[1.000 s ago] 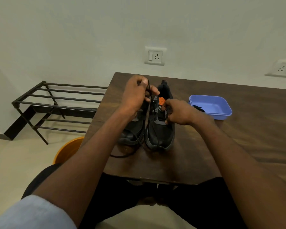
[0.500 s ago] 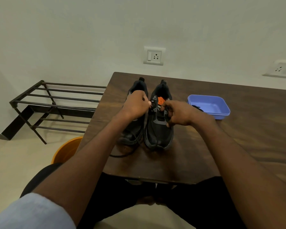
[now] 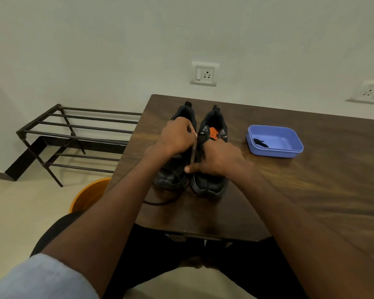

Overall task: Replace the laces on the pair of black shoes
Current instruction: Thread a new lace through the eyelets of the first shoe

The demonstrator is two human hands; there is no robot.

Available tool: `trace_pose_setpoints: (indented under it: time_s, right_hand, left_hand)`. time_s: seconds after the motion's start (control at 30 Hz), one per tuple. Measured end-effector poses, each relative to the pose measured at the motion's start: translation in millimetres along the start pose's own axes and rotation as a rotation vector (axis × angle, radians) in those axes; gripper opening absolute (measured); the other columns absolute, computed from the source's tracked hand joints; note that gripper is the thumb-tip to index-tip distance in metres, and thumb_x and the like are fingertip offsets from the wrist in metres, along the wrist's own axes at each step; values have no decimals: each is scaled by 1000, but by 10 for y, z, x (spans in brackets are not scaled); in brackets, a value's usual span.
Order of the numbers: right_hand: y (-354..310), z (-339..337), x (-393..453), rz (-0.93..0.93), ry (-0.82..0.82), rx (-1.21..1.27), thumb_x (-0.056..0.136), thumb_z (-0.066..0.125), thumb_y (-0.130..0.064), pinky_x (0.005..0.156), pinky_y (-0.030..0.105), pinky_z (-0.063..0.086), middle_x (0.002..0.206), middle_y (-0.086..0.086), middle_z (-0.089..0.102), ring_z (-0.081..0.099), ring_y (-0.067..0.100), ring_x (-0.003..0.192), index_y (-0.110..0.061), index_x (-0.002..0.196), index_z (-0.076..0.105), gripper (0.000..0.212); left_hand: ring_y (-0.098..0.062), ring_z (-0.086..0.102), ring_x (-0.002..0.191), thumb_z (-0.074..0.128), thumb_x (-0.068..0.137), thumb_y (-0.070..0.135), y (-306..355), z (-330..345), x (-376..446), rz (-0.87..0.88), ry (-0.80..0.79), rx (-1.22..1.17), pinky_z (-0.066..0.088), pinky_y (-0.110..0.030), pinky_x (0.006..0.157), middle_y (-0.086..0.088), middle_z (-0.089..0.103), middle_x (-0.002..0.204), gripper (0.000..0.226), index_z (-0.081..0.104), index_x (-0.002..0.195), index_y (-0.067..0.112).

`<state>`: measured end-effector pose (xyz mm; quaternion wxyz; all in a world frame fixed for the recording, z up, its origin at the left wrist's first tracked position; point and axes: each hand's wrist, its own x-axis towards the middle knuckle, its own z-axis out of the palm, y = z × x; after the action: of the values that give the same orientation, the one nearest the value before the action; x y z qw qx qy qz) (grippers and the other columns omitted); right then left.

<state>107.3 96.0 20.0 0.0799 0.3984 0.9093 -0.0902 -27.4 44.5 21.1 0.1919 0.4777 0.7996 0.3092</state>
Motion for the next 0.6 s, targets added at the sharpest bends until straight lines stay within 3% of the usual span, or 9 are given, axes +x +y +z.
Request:
trace_pose_setpoints:
  time_s: [0.1,0.2,0.27,0.37,0.47,0.53,0.6]
  right_hand:
    - [-37,-31,-6,15,-23,69,87,79,-38,74,43,56,94,7,61,60,25,80,-14,90,52,36]
    - [23,-136,13,77,-96,412,90,75,-19,79,44,64,93,13,74,74,29,85,-6,91,66,16]
    - [70,-159,5,98,-78,508,87,80,-26,76,40,62,91,8,74,74,26,86,-11,91,63,23]
    - [60,-79,14,131,-19,234,77,84,-55,76,41,60,89,4,66,67,24,84,-18,88,57,47]
    - [-13,-16,3,91,-10,122,87,77,-37,79,44,61,95,7,66,66,25,85,-17,96,62,26]
    - [-19,-54,-19,46,0,214,94,66,-21,82,47,61,95,10,67,67,27,85,-13,95,66,8]
    - [1,-139,-63,36,-30,403,96,60,-13,80,42,62,96,11,69,69,26,86,-11,96,66,6]
  left_hand:
    - [-24,62,88,58,97,20,94,-55,-80,34,88,383,38,-45,95,0,65,83,12,67,88,21]
    - [-24,59,91,62,94,19,127,-123,-144,21,82,535,25,-52,101,2,63,85,8,63,87,24]
    - [-24,60,92,65,93,19,107,-148,-152,-13,63,560,23,-54,106,3,62,85,11,60,87,26]
    - [-24,61,96,68,92,20,88,-172,-168,-39,34,586,22,-57,108,1,63,86,20,53,80,27]
    - [-27,59,106,68,91,18,83,-172,-174,-25,21,623,23,-59,110,-1,61,93,28,47,76,27]
    - [-28,55,112,69,90,18,69,-186,-167,-15,-6,624,26,-60,111,-2,58,103,19,52,85,25]
    - [-29,51,120,71,89,20,36,-187,-137,4,-36,621,27,-61,112,-4,55,114,19,58,102,26]
